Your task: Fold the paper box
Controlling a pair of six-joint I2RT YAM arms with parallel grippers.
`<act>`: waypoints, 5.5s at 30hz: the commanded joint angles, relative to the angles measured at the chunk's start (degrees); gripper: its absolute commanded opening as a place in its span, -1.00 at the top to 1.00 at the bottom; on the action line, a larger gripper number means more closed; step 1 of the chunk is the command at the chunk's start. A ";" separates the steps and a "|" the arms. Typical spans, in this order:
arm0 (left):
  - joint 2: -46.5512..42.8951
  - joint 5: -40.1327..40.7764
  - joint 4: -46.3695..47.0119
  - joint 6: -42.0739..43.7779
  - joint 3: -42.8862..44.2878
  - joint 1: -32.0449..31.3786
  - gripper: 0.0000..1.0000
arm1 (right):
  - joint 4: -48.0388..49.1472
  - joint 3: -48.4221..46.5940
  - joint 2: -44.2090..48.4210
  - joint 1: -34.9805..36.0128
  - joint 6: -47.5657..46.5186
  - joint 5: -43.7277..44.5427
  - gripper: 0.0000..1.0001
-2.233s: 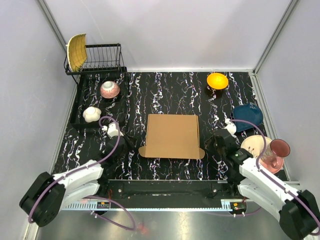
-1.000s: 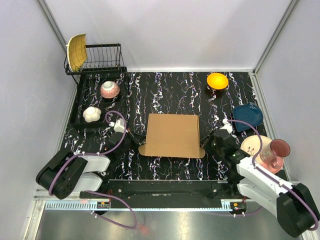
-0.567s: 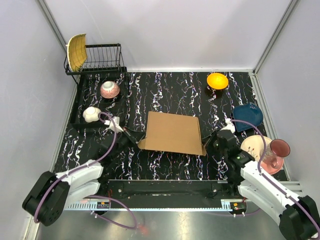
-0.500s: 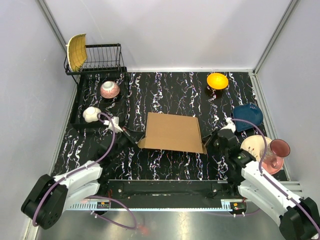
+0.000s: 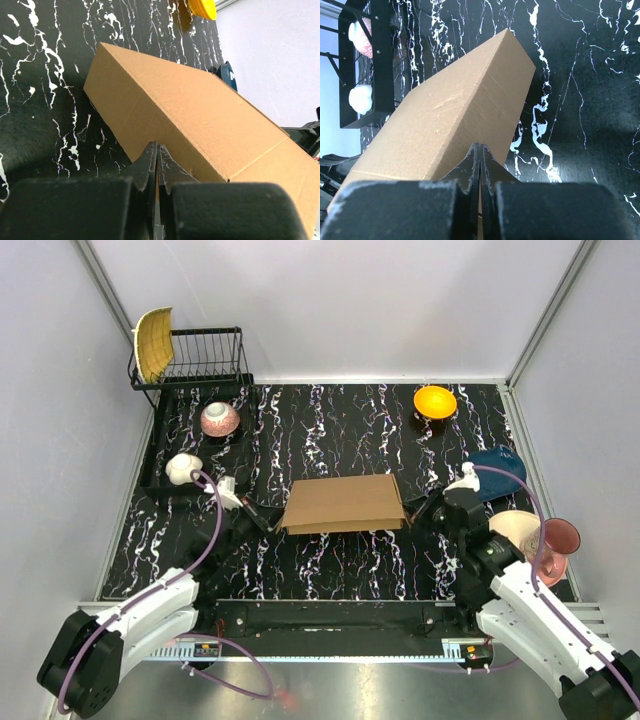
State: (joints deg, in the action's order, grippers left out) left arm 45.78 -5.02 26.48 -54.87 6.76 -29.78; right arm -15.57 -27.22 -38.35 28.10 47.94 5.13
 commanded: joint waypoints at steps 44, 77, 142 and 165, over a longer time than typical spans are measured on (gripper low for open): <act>-3.76 2.45 -19.78 6.79 13.80 -0.54 0.58 | -5.51 -3.27 0.90 0.29 2.77 -1.18 0.79; -20.38 28.31 -52.07 18.03 29.53 -0.45 -0.51 | -30.59 -30.61 4.08 0.38 -15.68 9.29 -0.18; -2.45 -4.13 -35.27 42.03 31.20 2.18 -0.01 | -18.62 -27.36 -11.31 0.38 -26.41 -4.95 0.19; 0.19 -5.35 -33.16 39.58 33.22 2.18 0.71 | -19.32 -29.03 -11.31 0.38 -24.57 -6.18 0.31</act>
State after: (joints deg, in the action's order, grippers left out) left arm 46.00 -8.86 -10.11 -14.11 37.04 -28.01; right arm -36.58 -53.30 -49.69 28.12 22.39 -0.32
